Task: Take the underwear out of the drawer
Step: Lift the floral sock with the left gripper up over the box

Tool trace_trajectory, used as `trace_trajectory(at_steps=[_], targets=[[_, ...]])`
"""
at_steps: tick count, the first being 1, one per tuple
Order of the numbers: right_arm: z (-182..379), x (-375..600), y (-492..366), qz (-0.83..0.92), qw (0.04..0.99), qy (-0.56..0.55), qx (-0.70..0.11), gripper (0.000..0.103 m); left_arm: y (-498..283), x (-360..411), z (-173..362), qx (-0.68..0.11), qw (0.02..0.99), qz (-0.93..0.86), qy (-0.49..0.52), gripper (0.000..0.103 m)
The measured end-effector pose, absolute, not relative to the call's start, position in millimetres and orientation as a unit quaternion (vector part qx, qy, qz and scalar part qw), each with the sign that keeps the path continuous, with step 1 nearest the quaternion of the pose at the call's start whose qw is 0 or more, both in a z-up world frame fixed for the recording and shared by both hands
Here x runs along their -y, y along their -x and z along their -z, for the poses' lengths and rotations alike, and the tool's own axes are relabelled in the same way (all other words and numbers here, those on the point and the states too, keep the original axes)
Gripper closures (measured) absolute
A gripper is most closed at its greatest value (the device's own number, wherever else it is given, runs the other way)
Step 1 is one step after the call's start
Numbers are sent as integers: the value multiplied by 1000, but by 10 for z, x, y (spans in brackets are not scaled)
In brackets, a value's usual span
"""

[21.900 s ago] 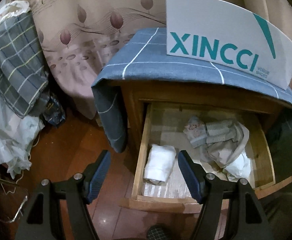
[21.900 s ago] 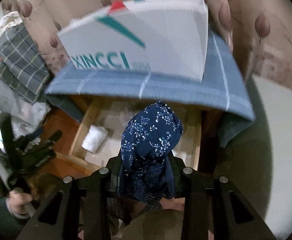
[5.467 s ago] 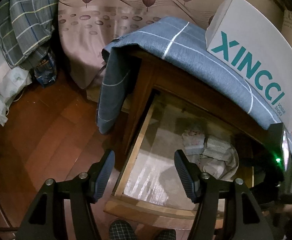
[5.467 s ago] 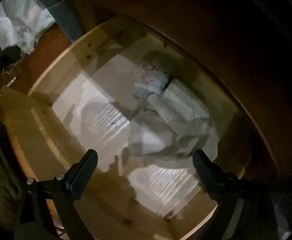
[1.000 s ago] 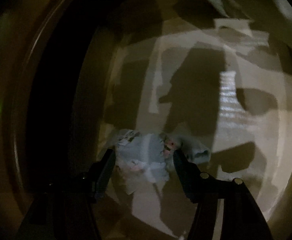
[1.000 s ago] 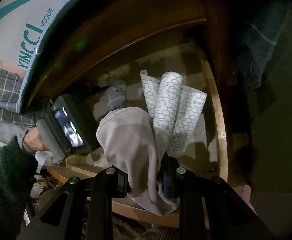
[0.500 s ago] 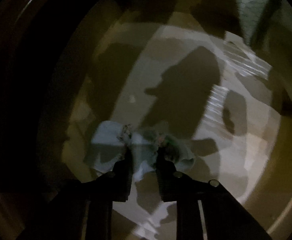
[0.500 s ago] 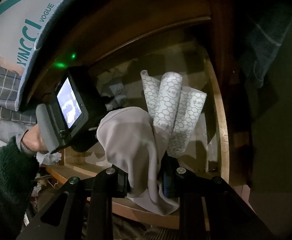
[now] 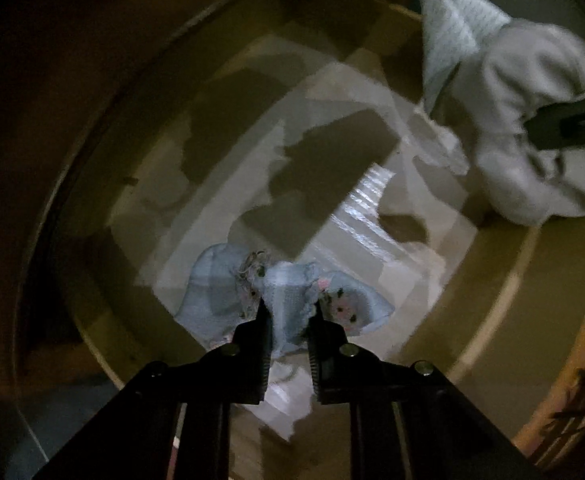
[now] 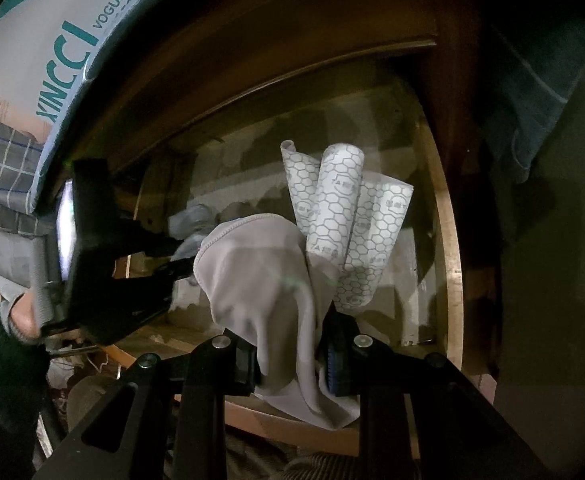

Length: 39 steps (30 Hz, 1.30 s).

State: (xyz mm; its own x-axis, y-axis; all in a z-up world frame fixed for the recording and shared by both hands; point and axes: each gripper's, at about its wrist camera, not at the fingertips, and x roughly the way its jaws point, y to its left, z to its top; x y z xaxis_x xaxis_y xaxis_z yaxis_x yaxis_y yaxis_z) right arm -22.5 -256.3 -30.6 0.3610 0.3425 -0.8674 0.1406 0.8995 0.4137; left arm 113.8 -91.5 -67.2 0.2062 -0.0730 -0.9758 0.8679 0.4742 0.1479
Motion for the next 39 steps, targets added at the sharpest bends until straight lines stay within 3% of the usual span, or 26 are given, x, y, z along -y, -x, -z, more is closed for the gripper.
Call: trace_trajectory(at_steps=[21,30,39], targets=[[317,2451,163,-46,797,-184,-574,81,-306,122,-162,-495,816,251,-163,87],[365,2412,113,-41,795,-173,-580,81,-186,-98,-815,-462,848,238,-103,87],[374,2419,130,-37,798,-167,-577,81,-126,-304,-1890,-394,887,227,-75,87]])
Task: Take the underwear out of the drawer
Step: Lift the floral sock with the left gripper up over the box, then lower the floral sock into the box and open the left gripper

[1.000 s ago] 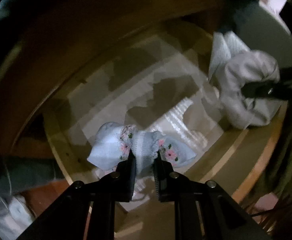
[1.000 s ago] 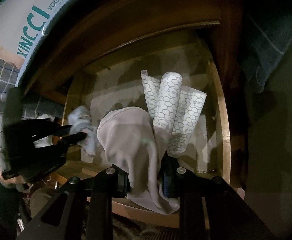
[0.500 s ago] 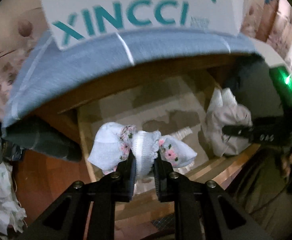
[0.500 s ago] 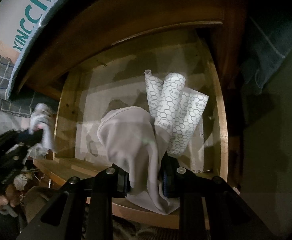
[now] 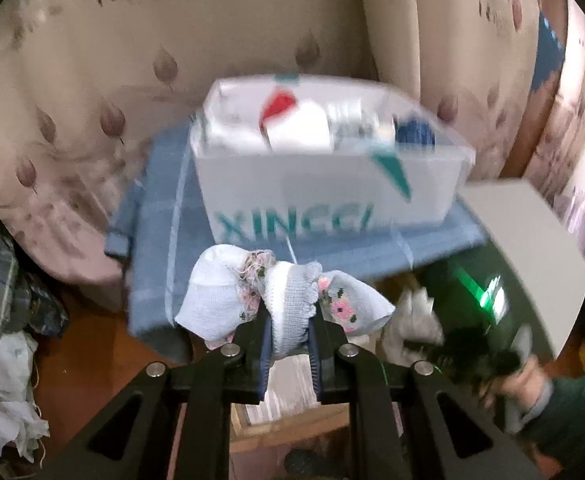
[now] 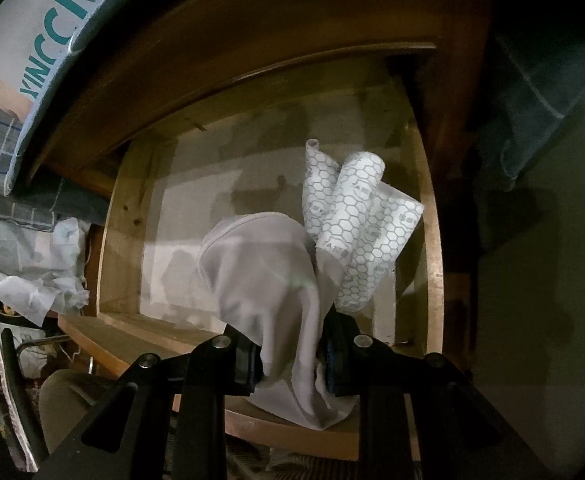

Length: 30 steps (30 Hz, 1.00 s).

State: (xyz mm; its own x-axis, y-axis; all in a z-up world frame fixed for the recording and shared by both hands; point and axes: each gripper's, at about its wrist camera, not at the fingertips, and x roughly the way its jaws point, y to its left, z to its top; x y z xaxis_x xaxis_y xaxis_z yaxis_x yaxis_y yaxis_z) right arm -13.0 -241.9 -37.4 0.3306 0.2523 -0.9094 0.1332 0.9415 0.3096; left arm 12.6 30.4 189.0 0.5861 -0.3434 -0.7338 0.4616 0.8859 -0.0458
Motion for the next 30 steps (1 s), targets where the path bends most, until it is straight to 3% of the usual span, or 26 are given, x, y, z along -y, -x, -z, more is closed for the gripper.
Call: trace_trajectory(at_steps=[5,14,30], targets=[[380,2403,118,-36,800,-163,-577,81,-370,-294,-2422,-366,906,203,-64,87],[378,2445,127,-40,799,-165,-576,81,-1100,10,-2831,-365,915,171,-30,87],[385,2430,117,-54,795,-176,-579,81,-2093,516,-2073,-435,890,127,-57,87]])
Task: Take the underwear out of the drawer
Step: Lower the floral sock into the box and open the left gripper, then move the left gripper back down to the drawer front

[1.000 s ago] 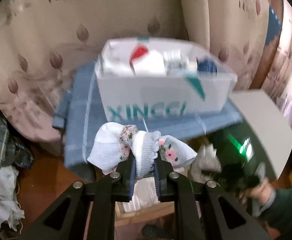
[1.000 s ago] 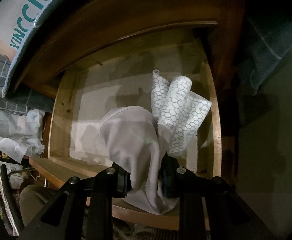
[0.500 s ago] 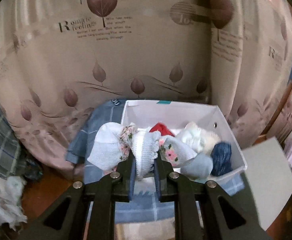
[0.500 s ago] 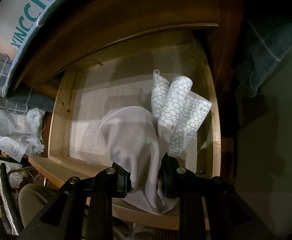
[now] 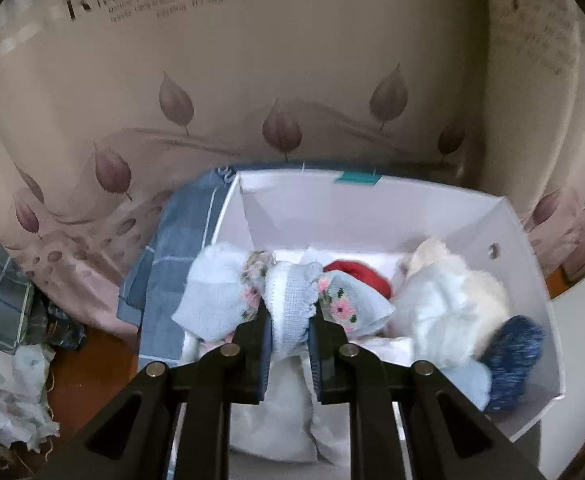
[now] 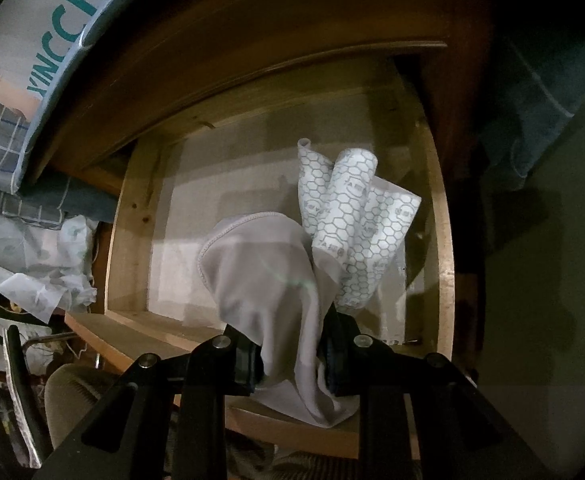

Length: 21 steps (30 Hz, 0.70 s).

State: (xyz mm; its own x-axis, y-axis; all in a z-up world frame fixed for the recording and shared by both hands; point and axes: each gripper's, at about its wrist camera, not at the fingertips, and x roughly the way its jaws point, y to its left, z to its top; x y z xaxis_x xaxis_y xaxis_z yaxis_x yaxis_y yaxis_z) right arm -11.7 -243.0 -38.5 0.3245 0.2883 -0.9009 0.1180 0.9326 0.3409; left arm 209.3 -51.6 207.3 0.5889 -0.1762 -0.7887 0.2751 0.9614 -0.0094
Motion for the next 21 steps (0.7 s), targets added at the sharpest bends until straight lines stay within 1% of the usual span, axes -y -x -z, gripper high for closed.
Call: trace_trajectory(at_steps=[4,5,13,16,17,19,21], targets=[[388,2425,114,-55,794,-177,-580,81,-2091,534,-1945,-435,889,127,-61,87],[389,2424,111,-55,793,-177,-580,81,-2073,549,-1928,-433,890,127,-69,85],[383,2417,106,-54,793,-172,-582,81,-1939,511,-2030,-415,899,127,-62,81],[383,2406,101,-53,792,-170,-584,81,-1816,515,-2105,-401,905,121,-76,68],[388,2398,104,-53,793,-169,-583,81,-1743,517,-2141,-393,908,118,-84,61],[391,2391,106,-53,793,-168,-583,81,-1658,513,-2204,-383,911,121,-90,56],[391,2379,107,-52,794,-165,-583,81,-1539,499,-2274,-368,917,126,-94,53]])
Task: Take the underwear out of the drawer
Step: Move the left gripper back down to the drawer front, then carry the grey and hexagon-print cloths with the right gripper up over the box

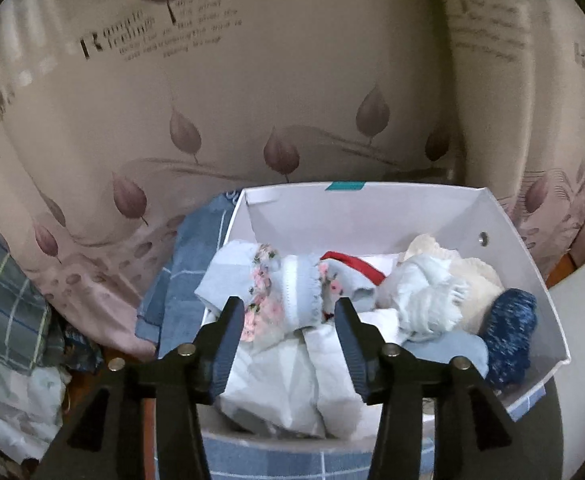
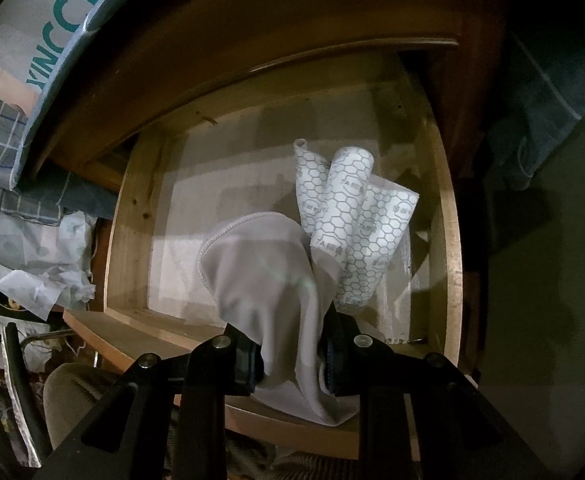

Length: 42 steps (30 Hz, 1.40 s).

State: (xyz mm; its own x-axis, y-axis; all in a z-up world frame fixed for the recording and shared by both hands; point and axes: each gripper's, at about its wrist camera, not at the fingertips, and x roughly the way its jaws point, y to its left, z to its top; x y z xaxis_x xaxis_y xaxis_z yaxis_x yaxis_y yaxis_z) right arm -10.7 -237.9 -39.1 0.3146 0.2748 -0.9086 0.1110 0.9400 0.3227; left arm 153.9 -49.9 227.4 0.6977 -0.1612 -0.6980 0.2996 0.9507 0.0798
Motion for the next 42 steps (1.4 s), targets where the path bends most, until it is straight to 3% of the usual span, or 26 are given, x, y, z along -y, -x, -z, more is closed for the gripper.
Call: trace_trajectory(at_steps=[10,28,33,42], targets=[[389,2279,98,-42,796,-147,-586,81,-766,277,-2334,-327,929,138,-104,47],[347,2163,94,-27,806,-101,-582,81,165,-272,-547,-424,900,73,-68,46],[313,2072,98,-26,812,-77,-578,81,248,-339,-285,-443,892,70,-51,46],[209,1997,111,-28,822,-45,-567,81,272,-495,-264,-438,897,65,-3,46]])
